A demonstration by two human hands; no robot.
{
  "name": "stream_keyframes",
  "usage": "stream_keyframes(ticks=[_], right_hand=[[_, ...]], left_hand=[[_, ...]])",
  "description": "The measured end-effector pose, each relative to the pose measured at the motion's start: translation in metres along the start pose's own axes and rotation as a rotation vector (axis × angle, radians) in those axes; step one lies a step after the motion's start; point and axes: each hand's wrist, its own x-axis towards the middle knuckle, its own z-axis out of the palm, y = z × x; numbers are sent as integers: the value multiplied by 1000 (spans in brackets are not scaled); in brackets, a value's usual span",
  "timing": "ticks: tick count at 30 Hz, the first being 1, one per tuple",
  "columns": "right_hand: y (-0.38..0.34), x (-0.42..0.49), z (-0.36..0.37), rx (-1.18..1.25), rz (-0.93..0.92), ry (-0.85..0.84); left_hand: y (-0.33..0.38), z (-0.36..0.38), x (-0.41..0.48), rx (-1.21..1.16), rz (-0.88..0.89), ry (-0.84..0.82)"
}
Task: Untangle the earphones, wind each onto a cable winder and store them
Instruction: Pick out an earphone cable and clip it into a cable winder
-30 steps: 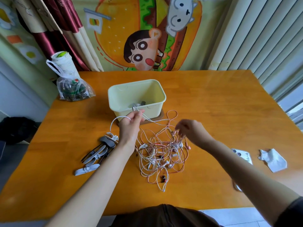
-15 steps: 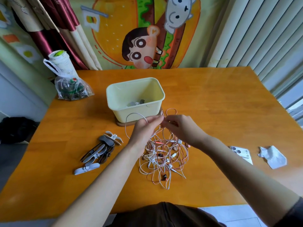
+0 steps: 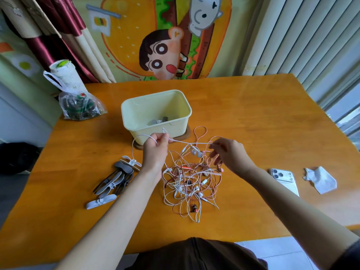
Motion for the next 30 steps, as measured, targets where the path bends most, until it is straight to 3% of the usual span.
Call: stream_keyframes(ticks=[6,9,14,18,22,25,30], right_hand=[[25,6,-7,-24,244,128],[34,7,-8,-28,301,99],[28,0,0,-370,224,-19],[-11,-8,12,-75,-40,-140],[-42,-12,28,189,-106,-314],[-35,-5,27,153,-99,-210],[13,16,-2,-115,97,15]], left_hand=[[2,-4,3,-65,5,57],[4,-6,3,-94,12,47],[5,-1,-1,-40,11,-53],[5,7,-9,8,7,-160],[6,15,-15,67,26,-241],[7,8,-14,168,15,-301],[-2,-10,-7,563,-202,-477]])
